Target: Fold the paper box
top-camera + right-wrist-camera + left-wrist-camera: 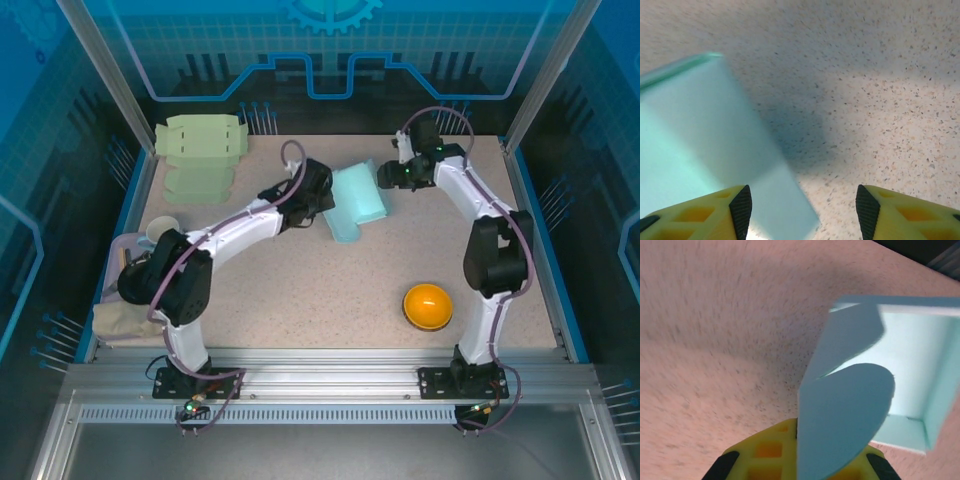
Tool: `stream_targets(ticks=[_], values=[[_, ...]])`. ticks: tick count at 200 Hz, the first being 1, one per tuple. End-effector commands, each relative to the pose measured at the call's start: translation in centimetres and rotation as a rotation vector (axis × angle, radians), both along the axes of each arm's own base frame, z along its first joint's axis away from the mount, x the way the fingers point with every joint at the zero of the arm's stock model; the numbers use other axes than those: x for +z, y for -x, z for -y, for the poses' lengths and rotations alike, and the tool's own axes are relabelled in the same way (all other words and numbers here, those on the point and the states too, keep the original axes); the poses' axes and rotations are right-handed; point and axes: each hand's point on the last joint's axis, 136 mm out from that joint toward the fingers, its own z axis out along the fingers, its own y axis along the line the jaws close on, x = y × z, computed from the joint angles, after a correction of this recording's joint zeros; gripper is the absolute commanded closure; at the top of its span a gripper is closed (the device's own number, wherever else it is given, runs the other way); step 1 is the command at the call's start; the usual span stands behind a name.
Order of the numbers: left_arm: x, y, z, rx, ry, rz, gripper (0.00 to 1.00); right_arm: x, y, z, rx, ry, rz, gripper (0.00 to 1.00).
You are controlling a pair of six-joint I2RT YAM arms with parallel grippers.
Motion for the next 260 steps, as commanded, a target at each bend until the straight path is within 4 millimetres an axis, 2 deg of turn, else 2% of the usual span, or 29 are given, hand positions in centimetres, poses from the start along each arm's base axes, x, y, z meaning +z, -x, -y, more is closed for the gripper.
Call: stream_targets(ticks=[1,23,43,53,81,107,134,173,195,230,246,260], values=[[4.6,2.5,-2.8,-0.324,-0.428,0.017,1.00,9.2,1.8,0.4,0.002,-0.066,0.151,0.38],[8.1,3.7,-4.0,-0.539,-0.667,0.062,1.00,12.7,4.0,0.7,0.036,-0.065,0.274,0.38],[9.2,6.1,-3.7,-0.807,-0.791,0.100,1.00,14.4,6.0,0.0,0.124,-0.086,0.416,0.39],[9.4,7.3,-3.5,-0.913,-0.834,0.117,1.00,14.4,7.1,-0.4,0.167,-0.095,0.468,0.40],[8.6,9.6,-3.3,-1.135,-0.920,0.098,1.00,14.2,9.9,-1.1,0.255,-0.116,0.575,0.40],[7.1,9.8,-2.7,-1.227,-0.999,0.072,1.00,13.5,11.8,-1.2,0.283,-0.117,0.626,0.40],[4.6,10.4,-1.4,-1.320,-1.025,0.002,1.00,12.0,12.5,-1.0,0.283,-0.108,0.608,0.40],[1.3,9.2,-0.2,-1.342,-1.053,-0.079,0.94,8.9,12.5,-0.4,0.224,-0.106,0.507,0.41],[0.9,7.7,0.7,-1.291,-1.056,-0.080,0.86,7.2,12.6,-0.4,0.211,-0.110,0.455,0.41],[4.0,7.2,2.1,-1.157,-0.916,-0.009,0.54,5.4,12.8,0.3,0.166,-0.079,0.408,0.39],[5.6,7.8,1.6,-1.073,-0.819,0.024,0.51,5.0,12.9,0.5,0.141,-0.074,0.384,0.39],[7.8,8.8,0.6,-0.968,-0.659,0.067,0.46,4.5,13.4,0.0,0.152,-0.070,0.359,0.40]])
